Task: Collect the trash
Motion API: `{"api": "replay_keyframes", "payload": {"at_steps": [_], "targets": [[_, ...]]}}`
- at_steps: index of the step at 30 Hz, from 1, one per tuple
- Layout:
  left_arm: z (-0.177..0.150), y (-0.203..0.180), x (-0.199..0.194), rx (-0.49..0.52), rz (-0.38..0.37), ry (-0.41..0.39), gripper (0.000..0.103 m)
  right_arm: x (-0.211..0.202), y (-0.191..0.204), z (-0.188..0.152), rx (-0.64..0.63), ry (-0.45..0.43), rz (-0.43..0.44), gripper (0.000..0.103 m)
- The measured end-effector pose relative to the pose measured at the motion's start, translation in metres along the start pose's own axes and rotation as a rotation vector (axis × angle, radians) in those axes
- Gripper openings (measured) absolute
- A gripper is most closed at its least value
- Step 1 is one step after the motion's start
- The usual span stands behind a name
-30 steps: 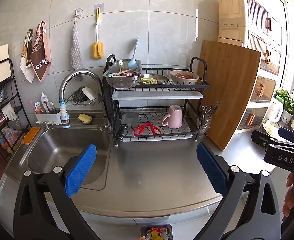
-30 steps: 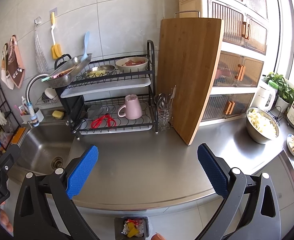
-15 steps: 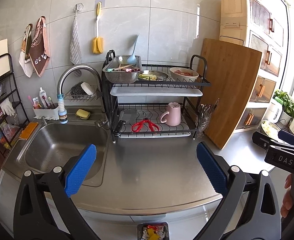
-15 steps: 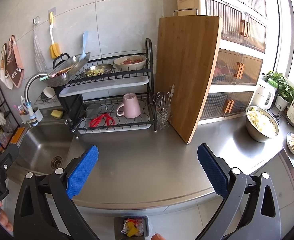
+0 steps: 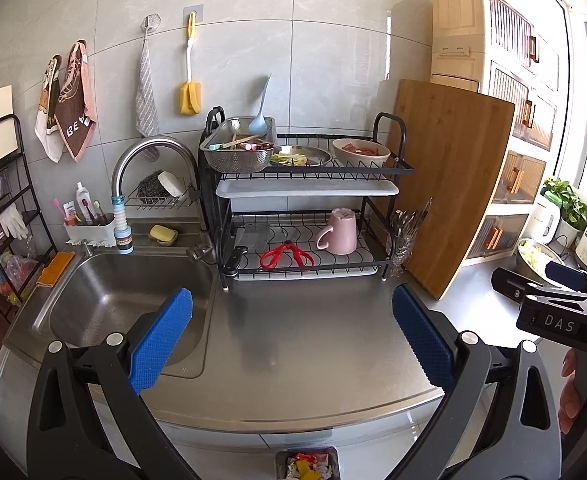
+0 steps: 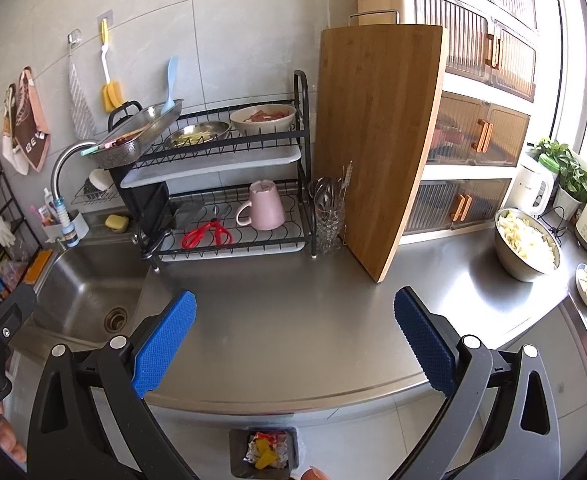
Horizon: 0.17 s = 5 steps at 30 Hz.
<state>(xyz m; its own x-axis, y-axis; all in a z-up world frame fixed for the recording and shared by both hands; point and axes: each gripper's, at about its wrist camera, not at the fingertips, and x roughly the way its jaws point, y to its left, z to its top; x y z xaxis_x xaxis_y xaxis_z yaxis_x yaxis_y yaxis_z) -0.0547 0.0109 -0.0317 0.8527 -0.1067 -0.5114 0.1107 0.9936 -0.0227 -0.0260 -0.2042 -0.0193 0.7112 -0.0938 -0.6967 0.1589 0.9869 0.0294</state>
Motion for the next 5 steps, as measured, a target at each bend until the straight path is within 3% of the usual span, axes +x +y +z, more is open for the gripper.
{"api": "replay_keyframes", "payload": {"at_steps": [5], "targets": [[-0.0003, 0.0028, 0.0023, -0.024, -0.030, 0.017, 0.095, -0.0001, 0.0008, -0.0004, -0.002, 0.000, 0.005, 0.100]]}}
